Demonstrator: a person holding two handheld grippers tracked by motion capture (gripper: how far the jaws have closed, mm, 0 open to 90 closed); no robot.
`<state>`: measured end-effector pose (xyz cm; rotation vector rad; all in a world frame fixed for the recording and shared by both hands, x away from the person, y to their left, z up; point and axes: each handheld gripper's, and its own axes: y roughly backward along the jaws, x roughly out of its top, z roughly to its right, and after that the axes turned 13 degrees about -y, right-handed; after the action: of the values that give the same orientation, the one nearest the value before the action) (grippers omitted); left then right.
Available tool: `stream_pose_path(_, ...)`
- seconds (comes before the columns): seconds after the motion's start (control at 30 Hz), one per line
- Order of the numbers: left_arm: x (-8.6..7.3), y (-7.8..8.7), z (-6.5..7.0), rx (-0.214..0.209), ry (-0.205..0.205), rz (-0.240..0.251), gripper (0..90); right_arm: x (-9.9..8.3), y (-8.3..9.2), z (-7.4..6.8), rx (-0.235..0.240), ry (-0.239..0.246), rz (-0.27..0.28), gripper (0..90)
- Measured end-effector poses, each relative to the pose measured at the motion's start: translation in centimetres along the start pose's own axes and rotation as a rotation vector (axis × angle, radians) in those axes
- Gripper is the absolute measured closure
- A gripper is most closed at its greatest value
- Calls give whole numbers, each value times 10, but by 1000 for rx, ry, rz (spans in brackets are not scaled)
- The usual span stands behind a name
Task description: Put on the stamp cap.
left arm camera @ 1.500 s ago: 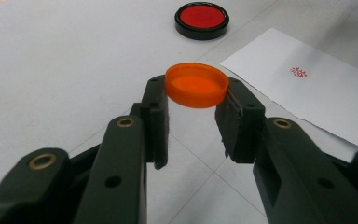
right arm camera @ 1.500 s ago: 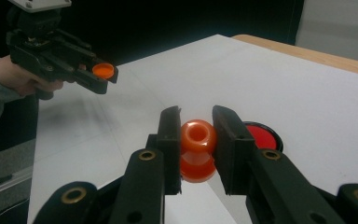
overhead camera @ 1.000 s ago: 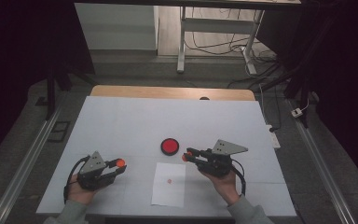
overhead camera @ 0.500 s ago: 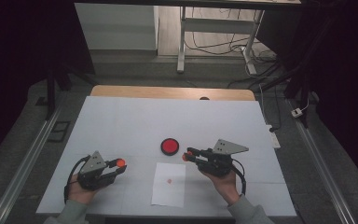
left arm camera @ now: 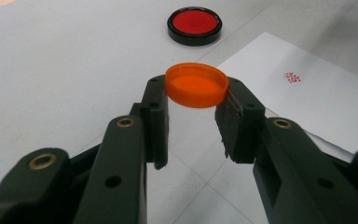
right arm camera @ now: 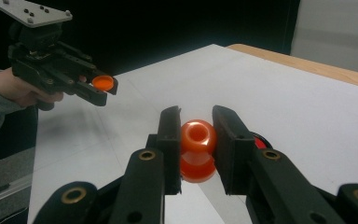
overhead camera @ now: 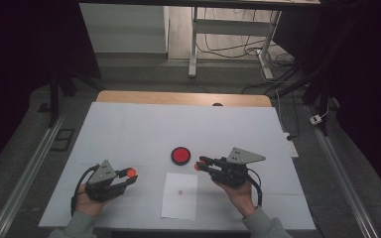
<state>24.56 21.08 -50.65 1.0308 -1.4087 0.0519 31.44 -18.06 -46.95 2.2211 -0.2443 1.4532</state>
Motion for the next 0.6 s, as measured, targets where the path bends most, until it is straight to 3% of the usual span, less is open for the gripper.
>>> stream_pose_path(0.6, 16, -12, 8, -28, -37, 11, 646, 1, -1, -2, 4, 4, 3, 726)
